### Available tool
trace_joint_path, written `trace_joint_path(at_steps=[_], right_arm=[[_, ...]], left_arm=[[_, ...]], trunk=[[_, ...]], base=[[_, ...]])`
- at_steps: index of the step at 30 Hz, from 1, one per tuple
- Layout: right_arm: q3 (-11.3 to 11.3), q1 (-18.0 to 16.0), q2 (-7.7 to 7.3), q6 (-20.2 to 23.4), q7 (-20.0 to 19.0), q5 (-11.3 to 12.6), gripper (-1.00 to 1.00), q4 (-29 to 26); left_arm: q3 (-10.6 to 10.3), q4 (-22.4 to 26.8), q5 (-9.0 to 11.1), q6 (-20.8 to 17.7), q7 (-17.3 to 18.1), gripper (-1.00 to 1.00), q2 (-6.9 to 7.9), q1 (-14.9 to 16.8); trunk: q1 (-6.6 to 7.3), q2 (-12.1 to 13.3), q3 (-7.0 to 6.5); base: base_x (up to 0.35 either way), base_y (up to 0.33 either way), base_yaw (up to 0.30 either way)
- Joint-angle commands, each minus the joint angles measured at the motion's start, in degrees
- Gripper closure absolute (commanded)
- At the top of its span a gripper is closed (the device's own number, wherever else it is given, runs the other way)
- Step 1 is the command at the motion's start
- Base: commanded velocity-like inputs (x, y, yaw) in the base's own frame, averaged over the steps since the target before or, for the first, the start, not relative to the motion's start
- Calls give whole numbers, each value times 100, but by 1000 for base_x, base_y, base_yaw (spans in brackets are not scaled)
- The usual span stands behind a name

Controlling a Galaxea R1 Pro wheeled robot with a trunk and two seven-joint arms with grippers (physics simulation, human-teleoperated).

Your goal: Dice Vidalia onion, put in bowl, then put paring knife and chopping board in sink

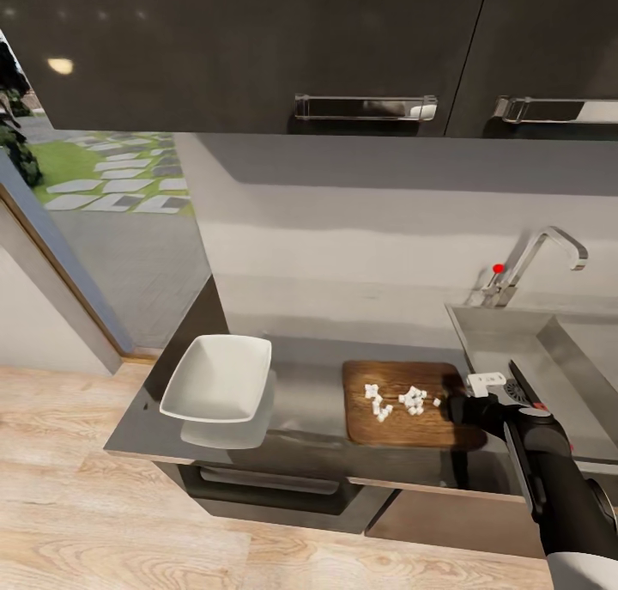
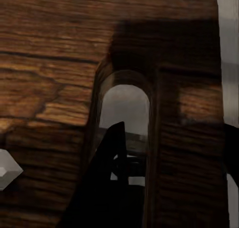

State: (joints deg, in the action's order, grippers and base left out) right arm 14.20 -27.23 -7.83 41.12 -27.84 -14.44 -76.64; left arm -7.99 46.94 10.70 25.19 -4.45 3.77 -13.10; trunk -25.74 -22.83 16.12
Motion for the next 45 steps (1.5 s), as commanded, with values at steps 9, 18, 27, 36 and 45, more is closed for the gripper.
trace_joint_path(at_steps=[9, 18, 27, 36, 45], right_arm=[[13, -1, 1, 71, -55, -59, 100, 147], [21, -1, 1, 80, -55, -54, 100, 118], [22, -1, -7, 80, -55, -50, 100, 89], [25, -1, -8, 106, -55, -50, 100, 81], [38, -1, -14, 434, -64, -44, 100, 63]], left_arm=[[-37, 8, 37, 12, -47, -100, 10, 1], [-37, 8, 37, 12, -47, -100, 10, 1], [-37, 8, 37, 12, -47, -100, 10, 1], [-42, 8, 37, 12, -47, -100, 10, 1], [-40, 8, 37, 12, -47, -100, 10, 1]], trunk=[[-4, -9, -39], [-4, -9, -121], [-4, -9, -203], [-4, -9, -286], [-4, -9, -368]], base=[[0, 0, 0], [0, 0, 0], [0, 0, 0], [0, 0, 0], [0, 0, 0]])
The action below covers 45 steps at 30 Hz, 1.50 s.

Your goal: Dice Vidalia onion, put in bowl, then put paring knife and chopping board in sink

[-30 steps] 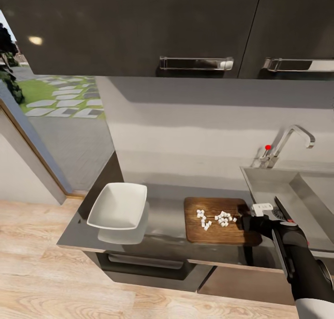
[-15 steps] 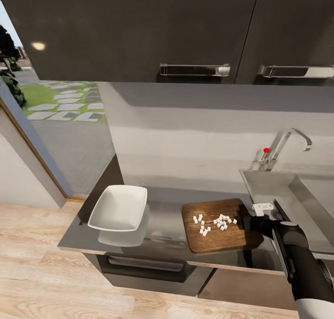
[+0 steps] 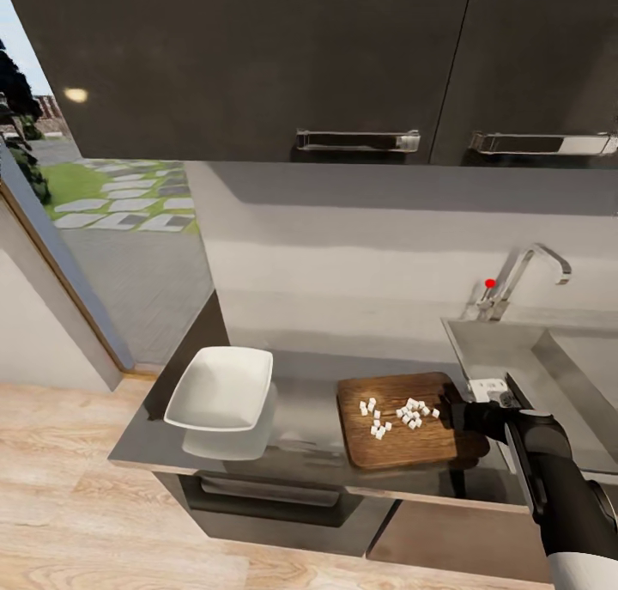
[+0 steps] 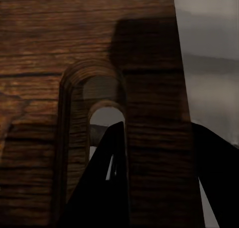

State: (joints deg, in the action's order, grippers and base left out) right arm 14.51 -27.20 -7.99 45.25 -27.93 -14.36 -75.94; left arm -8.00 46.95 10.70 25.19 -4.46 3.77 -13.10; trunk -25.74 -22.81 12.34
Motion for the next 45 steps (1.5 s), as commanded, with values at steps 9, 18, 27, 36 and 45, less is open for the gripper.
trace_joint_path(at_steps=[9, 18, 27, 36, 45], right_arm=[[16, -5, -8, 148, -64, -49, 100, -17], [17, -5, -9, 156, -64, -49, 100, -18], [23, -5, -10, 156, -64, -49, 100, -31], [133, -5, -10, 159, -64, -49, 100, -61], [126, -5, -24, 155, -55, -65, 100, -62]], left_arm=[[-37, 7, 38, 13, -47, -100, 10, 1], [-36, 7, 38, 13, -47, -100, 10, 1], [-37, 8, 38, 13, -47, -100, 10, 1], [-38, 7, 38, 13, -47, -100, 10, 1], [-36, 7, 38, 13, -47, -100, 10, 1]], trunk=[[-4, -10, -73], [-4, -10, -155], [-4, -10, -238], [-4, -10, -320], [-4, -10, -345]], base=[[0, 0, 0], [0, 7, 0], [0, 171, 0], [0, 27, 0], [0, 0, 0]])
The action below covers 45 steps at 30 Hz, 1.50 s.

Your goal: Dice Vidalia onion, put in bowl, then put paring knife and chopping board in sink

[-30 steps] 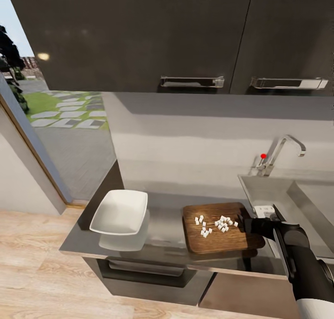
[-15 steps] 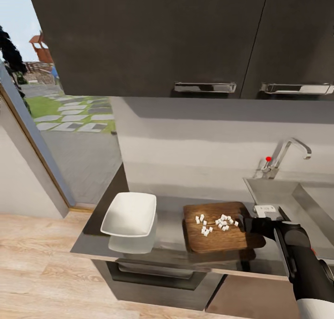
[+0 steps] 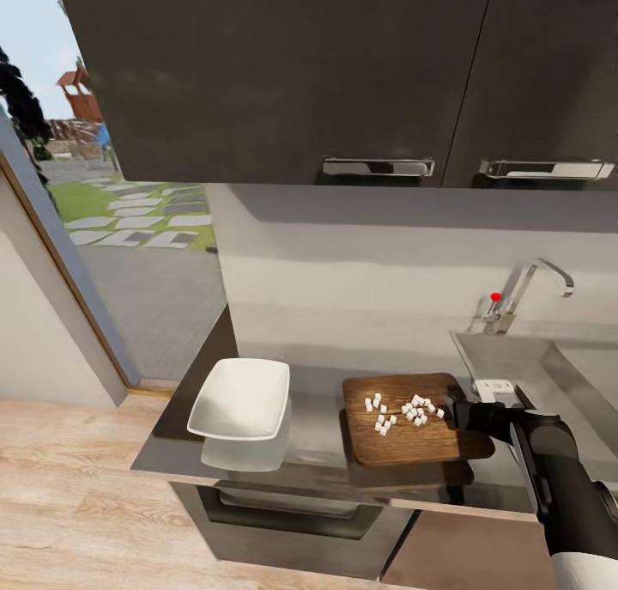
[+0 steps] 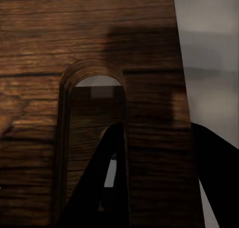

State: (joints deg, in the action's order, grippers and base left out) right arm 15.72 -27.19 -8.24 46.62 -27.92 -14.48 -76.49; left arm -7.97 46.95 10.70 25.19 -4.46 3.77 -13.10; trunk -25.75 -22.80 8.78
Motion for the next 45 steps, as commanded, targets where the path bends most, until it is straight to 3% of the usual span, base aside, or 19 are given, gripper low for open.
trace_joint_path(at_steps=[1, 10, 35, 45], right_arm=[[5, -5, -1, 15, -51, -54, 100, -7], [10, -5, 6, 21, -47, -55, 100, -7], [23, -5, 7, 22, -47, -55, 100, -7], [27, -5, 7, 22, -47, -55, 100, -15]], left_arm=[[-38, 7, 37, 13, -47, -100, 10, 1], [-38, 5, 37, 13, -47, -100, 10, 1], [-39, -2, 37, 13, -47, -100, 10, 1], [-39, -2, 37, 13, -47, -100, 10, 1]], trunk=[[-4, -12, 11], [-4, -12, -7], [-4, -12, -232], [-4, -12, -324]], base=[[0, 0, 0], [0, 0, 0], [0, 0, 0], [0, 244, 0]])
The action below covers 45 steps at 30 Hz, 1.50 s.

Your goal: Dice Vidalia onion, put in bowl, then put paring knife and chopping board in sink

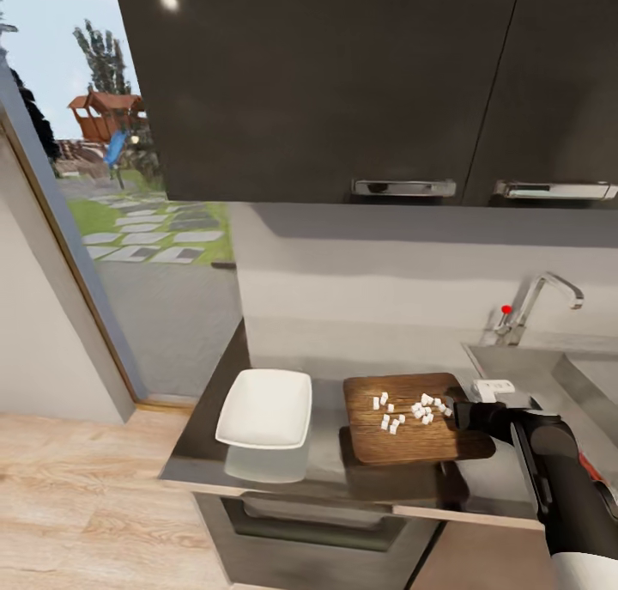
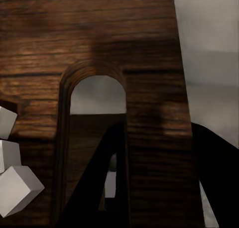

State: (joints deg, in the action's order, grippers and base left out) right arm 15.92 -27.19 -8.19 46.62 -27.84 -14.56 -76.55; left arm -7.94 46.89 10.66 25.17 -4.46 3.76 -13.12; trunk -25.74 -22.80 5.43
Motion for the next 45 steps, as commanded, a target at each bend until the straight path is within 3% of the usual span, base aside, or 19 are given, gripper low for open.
trace_joint_path(at_steps=[1, 13, 30, 45], right_arm=[[7, -6, 2, 23, -55, -47, 100, -9], [1, -6, -2, 23, -55, -47, 100, -52], [-1, -6, 2, 23, -47, -50, 100, -70], [0, -6, -7, 134, -23, -56, 100, -84]], left_arm=[[-43, 4, 41, 15, -47, -100, 11, 2], [-41, 4, 41, 12, -47, -100, 6, 2], [-47, 2, 41, 11, -47, -100, 2, 2], [-46, 4, 41, 8, -47, -100, 2, 2]], trunk=[[-4, -12, 2], [-4, -12, -108], [-4, -12, -265], [-4, -12, -402]], base=[[0, 309, 0], [0, 177, 0], [0, -117, 0], [0, 121, 0]])
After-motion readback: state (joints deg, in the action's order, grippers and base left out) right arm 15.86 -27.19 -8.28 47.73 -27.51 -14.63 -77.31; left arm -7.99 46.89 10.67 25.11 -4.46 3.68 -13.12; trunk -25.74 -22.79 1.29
